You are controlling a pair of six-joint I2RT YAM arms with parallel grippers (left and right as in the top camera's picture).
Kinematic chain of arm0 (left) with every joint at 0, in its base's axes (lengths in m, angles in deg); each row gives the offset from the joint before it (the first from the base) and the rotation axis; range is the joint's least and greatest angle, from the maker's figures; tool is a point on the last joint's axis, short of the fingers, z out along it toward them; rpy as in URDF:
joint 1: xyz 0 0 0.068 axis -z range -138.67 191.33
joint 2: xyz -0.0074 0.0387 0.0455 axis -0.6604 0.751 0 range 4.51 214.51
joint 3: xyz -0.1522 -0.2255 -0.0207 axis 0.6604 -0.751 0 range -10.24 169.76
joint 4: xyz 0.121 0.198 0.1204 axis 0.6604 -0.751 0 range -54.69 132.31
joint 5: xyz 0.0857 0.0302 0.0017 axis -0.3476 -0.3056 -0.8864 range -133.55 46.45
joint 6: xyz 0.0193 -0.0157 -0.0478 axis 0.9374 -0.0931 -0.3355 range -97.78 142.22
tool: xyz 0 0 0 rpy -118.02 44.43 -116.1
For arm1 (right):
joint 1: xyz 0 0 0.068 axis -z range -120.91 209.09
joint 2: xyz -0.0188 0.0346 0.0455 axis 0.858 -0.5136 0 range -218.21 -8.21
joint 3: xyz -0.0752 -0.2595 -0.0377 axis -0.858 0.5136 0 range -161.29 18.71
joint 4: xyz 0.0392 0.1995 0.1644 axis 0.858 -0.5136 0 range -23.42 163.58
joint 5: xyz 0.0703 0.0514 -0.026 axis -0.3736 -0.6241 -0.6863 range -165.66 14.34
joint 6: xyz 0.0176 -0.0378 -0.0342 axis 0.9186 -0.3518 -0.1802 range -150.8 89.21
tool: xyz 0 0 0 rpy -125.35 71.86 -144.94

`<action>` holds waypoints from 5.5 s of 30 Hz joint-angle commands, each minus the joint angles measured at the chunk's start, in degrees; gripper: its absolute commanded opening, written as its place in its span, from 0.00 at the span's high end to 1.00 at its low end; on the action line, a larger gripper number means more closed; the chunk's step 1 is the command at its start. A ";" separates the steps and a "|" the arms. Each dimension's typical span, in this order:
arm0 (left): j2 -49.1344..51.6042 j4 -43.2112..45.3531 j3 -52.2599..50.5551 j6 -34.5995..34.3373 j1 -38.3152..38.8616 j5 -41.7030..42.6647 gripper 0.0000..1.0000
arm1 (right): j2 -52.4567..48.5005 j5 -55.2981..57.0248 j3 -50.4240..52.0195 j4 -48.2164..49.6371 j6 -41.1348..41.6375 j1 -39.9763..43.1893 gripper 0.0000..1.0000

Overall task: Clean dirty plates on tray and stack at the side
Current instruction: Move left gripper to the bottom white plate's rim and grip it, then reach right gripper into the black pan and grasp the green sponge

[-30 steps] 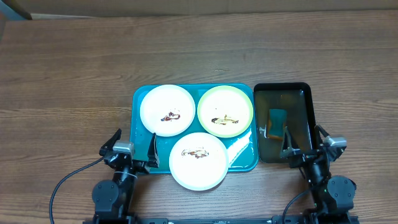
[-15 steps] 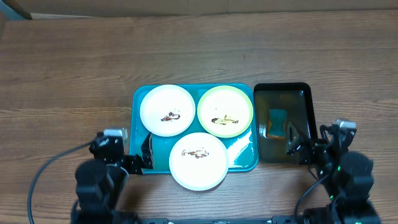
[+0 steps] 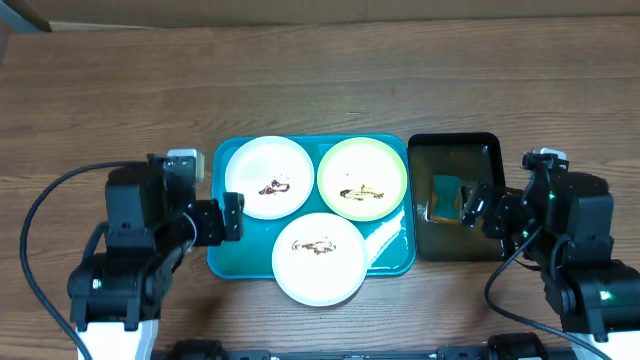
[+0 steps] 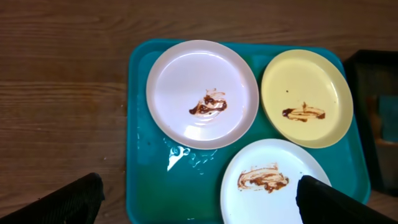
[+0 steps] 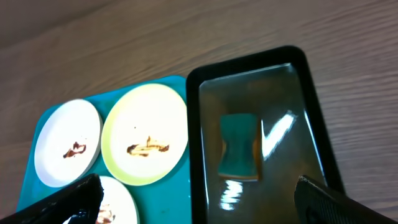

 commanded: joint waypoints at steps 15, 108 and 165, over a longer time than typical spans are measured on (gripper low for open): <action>16.24 -7.65 1.20 4.81 11.87 3.96 0.00 | -15.80 -0.98 -9.57 -6.16 -0.57 0.24 0.12; 49.03 -0.17 -2.12 -9.86 16.13 6.34 0.96 | -43.58 7.21 -10.14 0.09 -2.75 -3.32 0.30; 49.03 -0.22 -2.14 -9.84 16.13 6.32 0.93 | -49.46 5.55 -16.55 -2.69 1.53 -3.65 0.96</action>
